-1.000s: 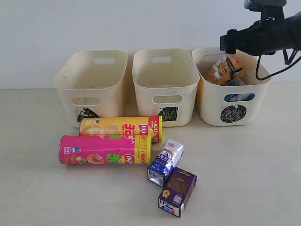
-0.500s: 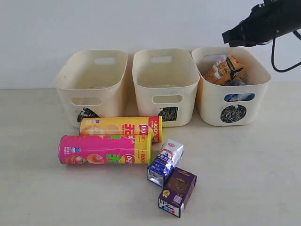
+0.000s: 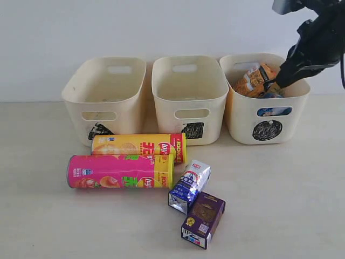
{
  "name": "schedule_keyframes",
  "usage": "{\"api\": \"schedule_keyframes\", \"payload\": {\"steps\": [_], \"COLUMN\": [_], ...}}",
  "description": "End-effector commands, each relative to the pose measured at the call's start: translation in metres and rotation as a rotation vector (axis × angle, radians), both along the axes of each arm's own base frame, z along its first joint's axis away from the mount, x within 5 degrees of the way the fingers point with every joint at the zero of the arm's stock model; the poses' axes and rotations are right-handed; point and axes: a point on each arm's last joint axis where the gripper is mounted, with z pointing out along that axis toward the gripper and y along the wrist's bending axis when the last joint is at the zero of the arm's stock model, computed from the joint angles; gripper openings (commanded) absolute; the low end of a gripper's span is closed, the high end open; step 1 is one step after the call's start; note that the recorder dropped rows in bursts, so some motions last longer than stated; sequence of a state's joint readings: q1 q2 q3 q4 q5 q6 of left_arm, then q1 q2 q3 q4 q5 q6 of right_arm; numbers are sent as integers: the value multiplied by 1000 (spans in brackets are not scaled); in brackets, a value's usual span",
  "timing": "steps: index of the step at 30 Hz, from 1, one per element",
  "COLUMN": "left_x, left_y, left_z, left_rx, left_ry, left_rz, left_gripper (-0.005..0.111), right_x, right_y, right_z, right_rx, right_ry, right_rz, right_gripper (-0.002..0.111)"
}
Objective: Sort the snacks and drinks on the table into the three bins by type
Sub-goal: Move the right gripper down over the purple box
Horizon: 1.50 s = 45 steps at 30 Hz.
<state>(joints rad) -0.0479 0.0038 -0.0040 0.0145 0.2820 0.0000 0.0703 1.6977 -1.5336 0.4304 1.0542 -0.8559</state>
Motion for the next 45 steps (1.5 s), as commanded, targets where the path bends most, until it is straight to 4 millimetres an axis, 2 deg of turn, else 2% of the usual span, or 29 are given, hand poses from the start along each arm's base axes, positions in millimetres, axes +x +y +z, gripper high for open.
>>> {"api": "schedule_keyframes", "payload": {"steps": [1, 4, 9, 13, 17, 25, 29, 32, 38, 43, 45], "left_x": [0, 0, 0, 0, 0, 0, 0, 0, 0, 0, 0], "left_y": [0, 0, 0, 0, 0, 0, 0, 0, 0, 0, 0], "left_z": [-1, -1, -1, -1, -1, -1, -1, -1, -1, -1, -1], "left_rx": [9, 9, 9, 9, 9, 9, 9, 9, 9, 9, 9], "left_ry": [-3, -3, -3, -3, -3, -5, -5, -5, -3, -3, -3], "left_rz": [1, 1, 1, 1, 1, 1, 1, 1, 1, 1, 1], "left_gripper": [4, 4, 4, 4, 4, 4, 4, 4, 4, 4, 4], "right_x": [-25, -36, -47, -60, -79, -108, -123, -129, -127, -110, -108], "right_y": [7, 21, 52, 77, 99, 126, 133, 135, 141, 155, 159], "right_z": [18, 23, 21, 6, -18, -43, -59, -66, -86, -113, -122], "right_rx": [-42, -52, -82, -161, -258, -340, -390, -404, -418, -434, -445], "right_ry": [27, 45, 50, 79, 121, 97, 47, 35, -49, -173, -184], "right_rz": [106, 167, 273, 373, 518, 883, 1177, 1290, 1437, 1565, 1599], "right_gripper": [0, 0, 0, 0, 0, 0, 0, 0, 0, 1, 6]}}
